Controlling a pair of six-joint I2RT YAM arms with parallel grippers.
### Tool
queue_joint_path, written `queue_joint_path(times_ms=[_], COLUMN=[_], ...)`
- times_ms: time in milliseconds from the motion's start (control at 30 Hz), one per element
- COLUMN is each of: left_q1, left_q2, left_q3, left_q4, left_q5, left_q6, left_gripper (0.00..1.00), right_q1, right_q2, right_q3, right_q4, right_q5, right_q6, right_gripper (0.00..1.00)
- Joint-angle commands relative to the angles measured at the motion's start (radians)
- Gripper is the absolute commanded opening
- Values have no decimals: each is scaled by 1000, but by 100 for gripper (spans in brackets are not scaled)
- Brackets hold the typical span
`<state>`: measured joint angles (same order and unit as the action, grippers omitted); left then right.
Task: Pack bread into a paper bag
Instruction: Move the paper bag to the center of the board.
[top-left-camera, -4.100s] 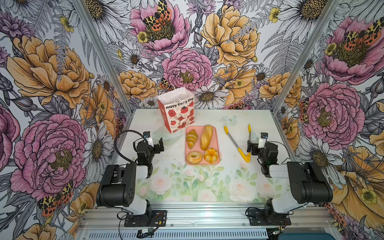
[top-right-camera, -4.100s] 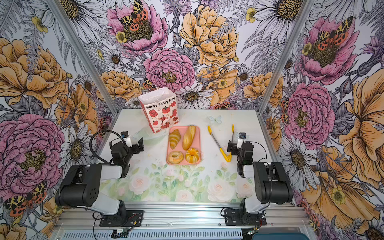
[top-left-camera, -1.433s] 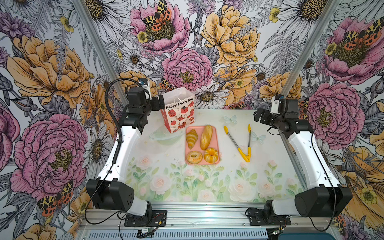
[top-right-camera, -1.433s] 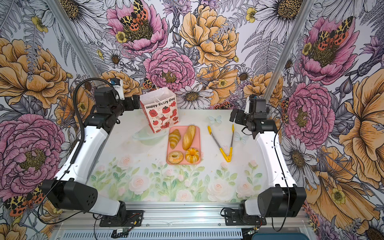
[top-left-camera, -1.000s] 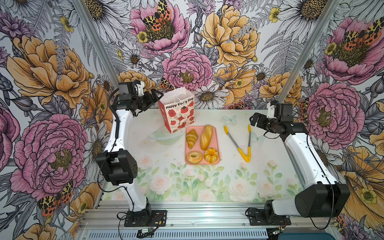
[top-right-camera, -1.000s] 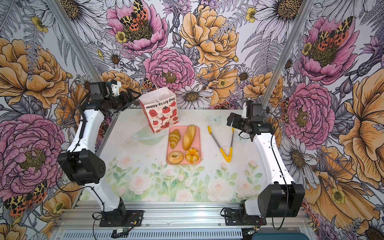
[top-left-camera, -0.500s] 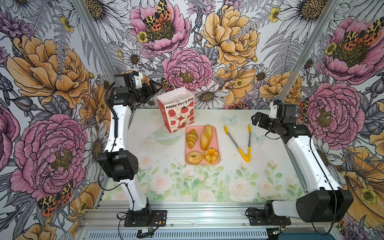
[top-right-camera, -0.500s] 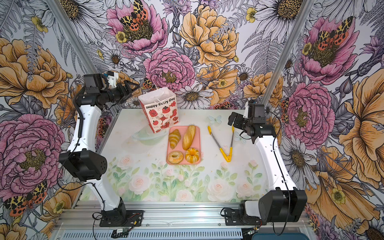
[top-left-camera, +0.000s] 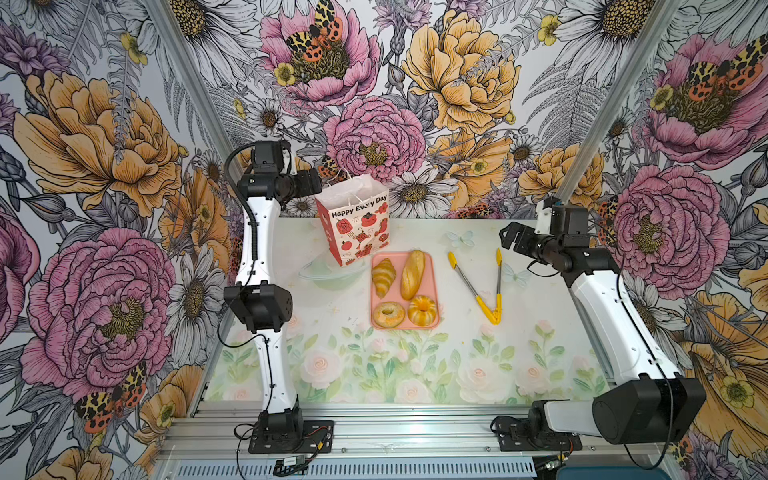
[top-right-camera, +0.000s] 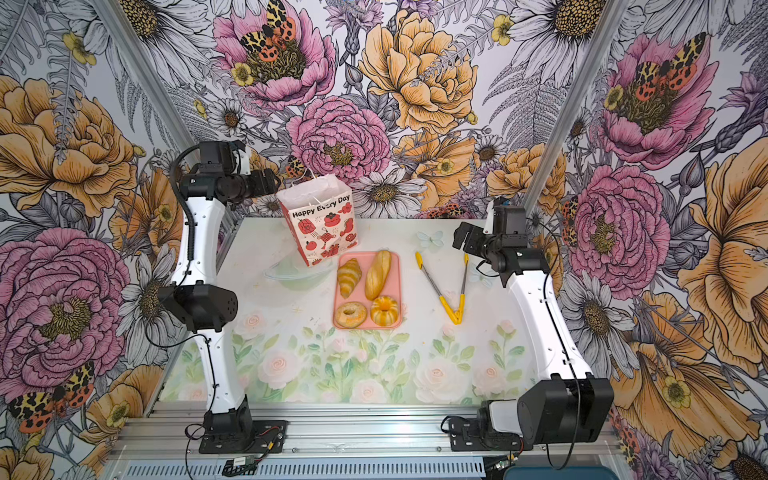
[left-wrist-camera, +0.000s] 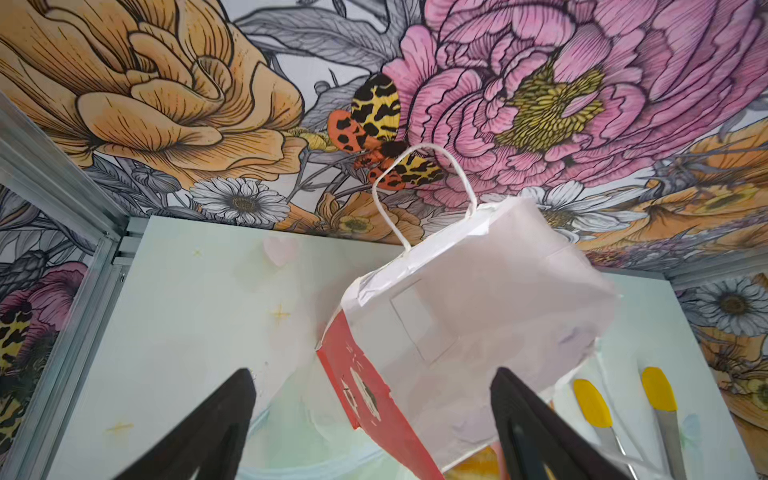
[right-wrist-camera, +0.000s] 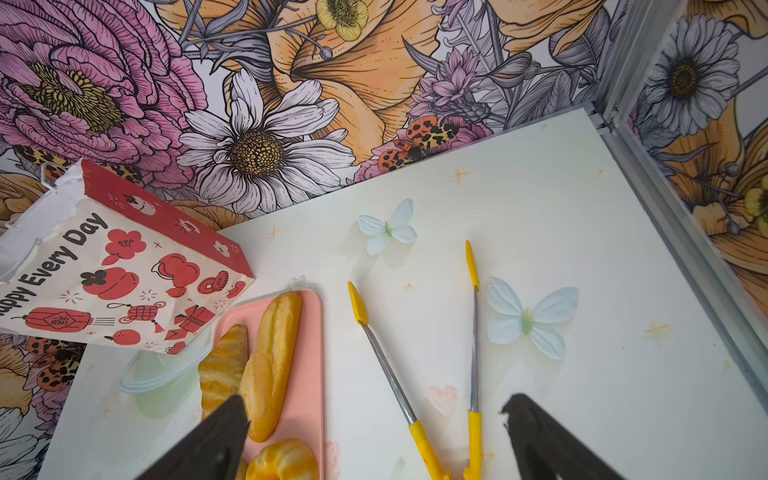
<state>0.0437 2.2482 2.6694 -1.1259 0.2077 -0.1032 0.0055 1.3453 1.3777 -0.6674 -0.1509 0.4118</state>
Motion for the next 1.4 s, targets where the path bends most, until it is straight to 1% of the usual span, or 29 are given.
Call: queue_joint_path(times_ms=[0,200,467,533,567,600,667,767,800,833,1000,1167,1367], left_q1=[-6,-4,-29,-29,-30,-30,-29,-31,-33,-37,-68,-93,-118], left_q2=[11,66,126,143,151,157,162,151,140,129,19,-105,-193], left_q3=[10,55,75,88,95,97,92,65,49,34,-76,-164,-167], left_q4=[-44,-42,-41,-41,-41,-41,-41,-42,-42,-43,-45,-70,-169], left_q5=[-50,-58,-77,-78,-81,-82,-82,-66,-67,-81,-123,-166,-261], left_q6=[70,71,69,65,62,62,60,56,59,57,68,50,53], left_gripper=[89,88,88,84,80,73,58,34,21,0,0,0,0], right_q1=[8,8,8,8,8,8,8,8,8,8,12,17,25], right_q2=[4,6,12,16,18,20,26,37,41,43,42,45,53], right_q3=[15,11,13,14,17,19,25,35,37,38,24,1,-6], right_q4=[25,25,25,25,25,25,25,25,26,26,36,53,58], right_q5=[15,6,12,16,16,16,16,15,14,13,11,0,-15], right_q6=[9,11,18,20,21,22,24,28,31,32,36,45,38], right_gripper=[99,99,99,99,99,99,99,99,99,99,99,99,99])
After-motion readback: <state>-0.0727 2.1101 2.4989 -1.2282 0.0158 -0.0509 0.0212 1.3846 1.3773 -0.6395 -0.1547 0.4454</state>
